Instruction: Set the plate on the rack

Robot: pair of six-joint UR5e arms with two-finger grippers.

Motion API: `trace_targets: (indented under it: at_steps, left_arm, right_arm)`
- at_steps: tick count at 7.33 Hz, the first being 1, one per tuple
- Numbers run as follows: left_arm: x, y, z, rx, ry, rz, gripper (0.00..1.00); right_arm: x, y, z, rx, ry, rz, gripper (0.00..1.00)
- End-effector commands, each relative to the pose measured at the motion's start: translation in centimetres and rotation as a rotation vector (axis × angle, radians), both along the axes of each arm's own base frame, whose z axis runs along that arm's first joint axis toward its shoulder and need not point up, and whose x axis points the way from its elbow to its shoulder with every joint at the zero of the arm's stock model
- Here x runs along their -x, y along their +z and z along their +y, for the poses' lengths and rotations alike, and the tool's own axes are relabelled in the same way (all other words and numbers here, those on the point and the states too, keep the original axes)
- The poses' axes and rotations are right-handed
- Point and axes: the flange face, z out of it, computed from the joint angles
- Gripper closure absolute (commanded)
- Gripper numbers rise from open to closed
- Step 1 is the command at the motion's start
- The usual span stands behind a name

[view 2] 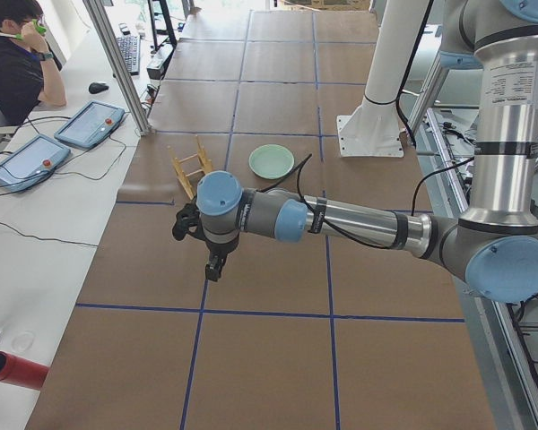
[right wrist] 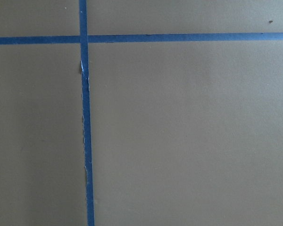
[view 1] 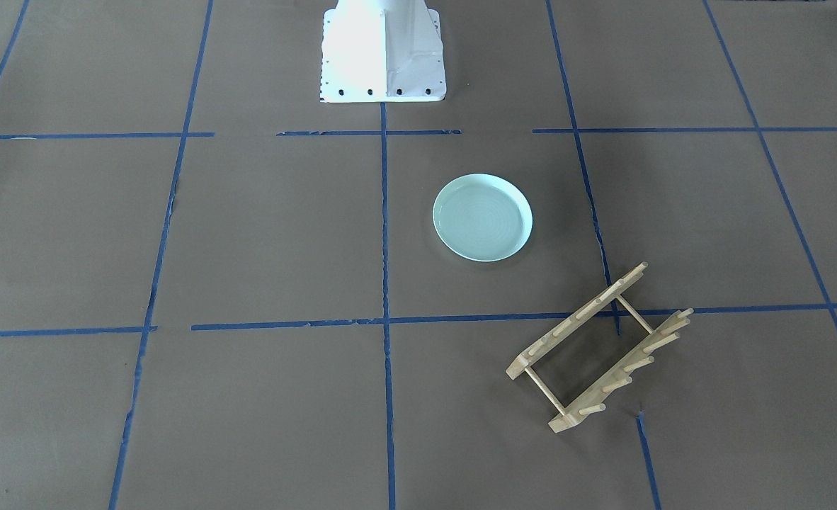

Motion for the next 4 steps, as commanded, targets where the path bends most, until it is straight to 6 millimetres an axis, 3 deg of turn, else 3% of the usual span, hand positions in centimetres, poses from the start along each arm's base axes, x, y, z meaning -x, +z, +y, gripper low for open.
trace_targets:
  at_steps: [1,2,3,4]
  left_arm:
    - [-9.2,-9.7,-1.4,0.067,-0.057,0.074,0.0]
    - [-14.6,-13.6,-2.7,0.098,-0.081,0.07,0.0]
    - [-19.6,-19.0,-3.3,0.102,-0.103,0.096,0.0]
    - [-25.1,-23.3,-2.5,0.153,-0.135,0.125,0.0]
  right_arm:
    - [0.0,0.0,0.0,0.0,-0.001,0.0,0.0]
    - [0.0,0.0,0.0,0.0,-0.001,0.0,0.0]
    - [0.0,0.0,0.0,0.0,-0.001,0.0,0.0]
    - [0.0,0.1,0.0,0.001,0.001,0.0,0.0]
